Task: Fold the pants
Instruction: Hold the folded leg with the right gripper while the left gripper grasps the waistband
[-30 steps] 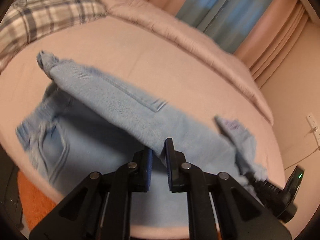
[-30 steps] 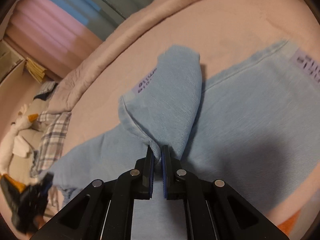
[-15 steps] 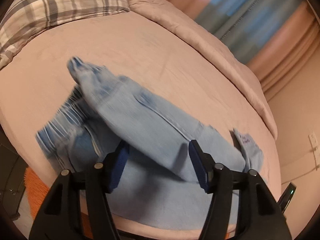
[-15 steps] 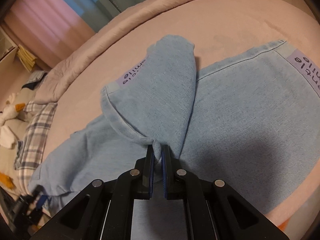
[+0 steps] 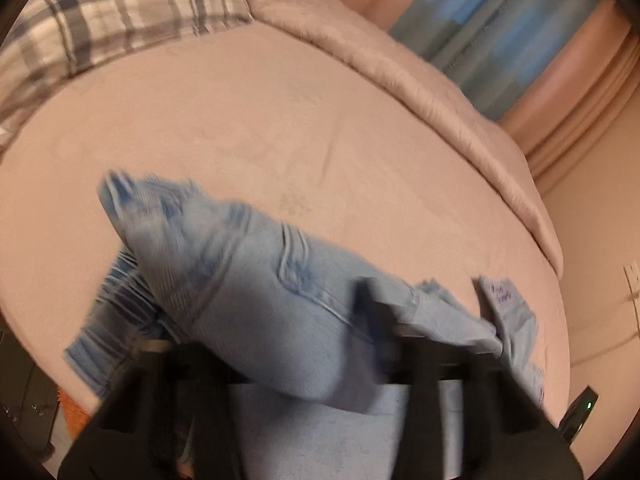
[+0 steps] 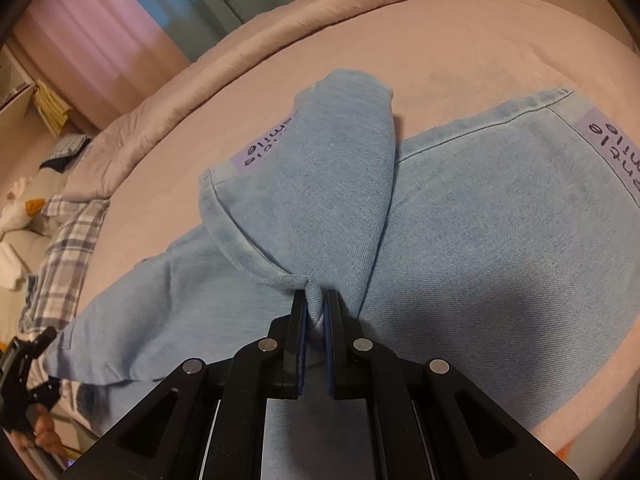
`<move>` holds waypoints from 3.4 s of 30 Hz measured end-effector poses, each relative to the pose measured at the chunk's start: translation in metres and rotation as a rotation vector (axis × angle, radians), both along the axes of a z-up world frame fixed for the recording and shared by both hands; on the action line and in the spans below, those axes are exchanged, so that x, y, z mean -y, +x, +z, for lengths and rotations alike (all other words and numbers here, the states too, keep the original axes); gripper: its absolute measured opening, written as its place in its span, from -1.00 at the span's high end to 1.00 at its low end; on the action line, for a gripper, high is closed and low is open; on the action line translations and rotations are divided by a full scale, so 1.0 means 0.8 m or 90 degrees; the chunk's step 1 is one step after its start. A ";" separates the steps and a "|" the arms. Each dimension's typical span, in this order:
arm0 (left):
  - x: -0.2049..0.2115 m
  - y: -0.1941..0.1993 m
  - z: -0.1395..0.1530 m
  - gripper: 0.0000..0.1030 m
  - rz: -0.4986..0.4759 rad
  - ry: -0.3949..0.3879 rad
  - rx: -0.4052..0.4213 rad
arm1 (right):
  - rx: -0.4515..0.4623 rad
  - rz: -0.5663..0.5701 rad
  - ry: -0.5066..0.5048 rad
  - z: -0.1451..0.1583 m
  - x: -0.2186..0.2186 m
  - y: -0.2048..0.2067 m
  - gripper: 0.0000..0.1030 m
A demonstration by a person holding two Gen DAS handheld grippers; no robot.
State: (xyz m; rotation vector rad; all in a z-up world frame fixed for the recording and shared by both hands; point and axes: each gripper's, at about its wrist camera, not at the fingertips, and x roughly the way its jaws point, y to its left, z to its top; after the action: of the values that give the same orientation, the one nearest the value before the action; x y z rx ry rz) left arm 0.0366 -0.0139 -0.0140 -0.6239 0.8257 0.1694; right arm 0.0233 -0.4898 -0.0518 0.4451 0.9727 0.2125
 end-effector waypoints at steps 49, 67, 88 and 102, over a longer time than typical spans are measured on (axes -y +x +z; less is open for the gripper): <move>-0.039 -0.077 -0.050 0.25 0.037 -0.045 -0.057 | 0.013 0.024 -0.069 0.002 -0.017 0.000 0.93; -0.039 -0.080 -0.056 0.25 0.029 -0.045 -0.043 | 0.017 0.013 -0.081 0.003 -0.023 -0.002 0.93; -0.037 -0.078 -0.055 0.25 0.029 -0.042 -0.043 | 0.019 0.011 -0.089 0.003 -0.025 -0.003 0.93; -0.033 -0.075 -0.055 0.24 0.027 -0.030 -0.042 | 0.020 0.009 -0.092 0.003 -0.027 -0.004 0.93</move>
State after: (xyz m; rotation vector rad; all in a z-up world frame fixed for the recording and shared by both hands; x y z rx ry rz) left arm -0.0231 0.0128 -0.0583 -0.6837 0.8833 0.2101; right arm 0.0204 -0.4681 -0.0496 0.3026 0.9534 0.1599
